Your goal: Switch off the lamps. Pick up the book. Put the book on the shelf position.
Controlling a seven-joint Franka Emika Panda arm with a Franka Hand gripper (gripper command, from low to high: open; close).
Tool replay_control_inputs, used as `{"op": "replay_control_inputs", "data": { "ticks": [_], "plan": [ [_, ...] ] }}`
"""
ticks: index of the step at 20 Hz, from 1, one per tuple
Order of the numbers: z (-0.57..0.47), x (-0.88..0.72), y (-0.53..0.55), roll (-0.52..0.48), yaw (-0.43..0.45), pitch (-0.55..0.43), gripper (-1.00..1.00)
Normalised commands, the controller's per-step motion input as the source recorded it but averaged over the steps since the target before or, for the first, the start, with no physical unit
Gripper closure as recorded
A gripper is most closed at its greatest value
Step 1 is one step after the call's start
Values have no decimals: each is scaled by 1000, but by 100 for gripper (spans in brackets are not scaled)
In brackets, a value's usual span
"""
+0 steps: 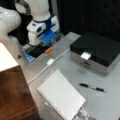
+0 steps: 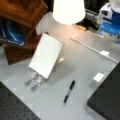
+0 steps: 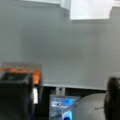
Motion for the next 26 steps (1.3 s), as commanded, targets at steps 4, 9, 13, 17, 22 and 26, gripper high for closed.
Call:
{"op": "replay_control_inputs", "data": {
  "ticks": [4,9,13,17,22,26],
  "plan": [
    [-81,-184,-30,95,-100,-80,100],
    [-78,-197,-32,90,-94,-77,100],
    [-106,-204,-46,81,-91,-84,100],
    [-194,-223,-83,70,-91,-108,100],
    [-349,-261,-118,53,-92,-140,100],
    [-511,-325,-148,39,-100,-193,100]
  ]
}}
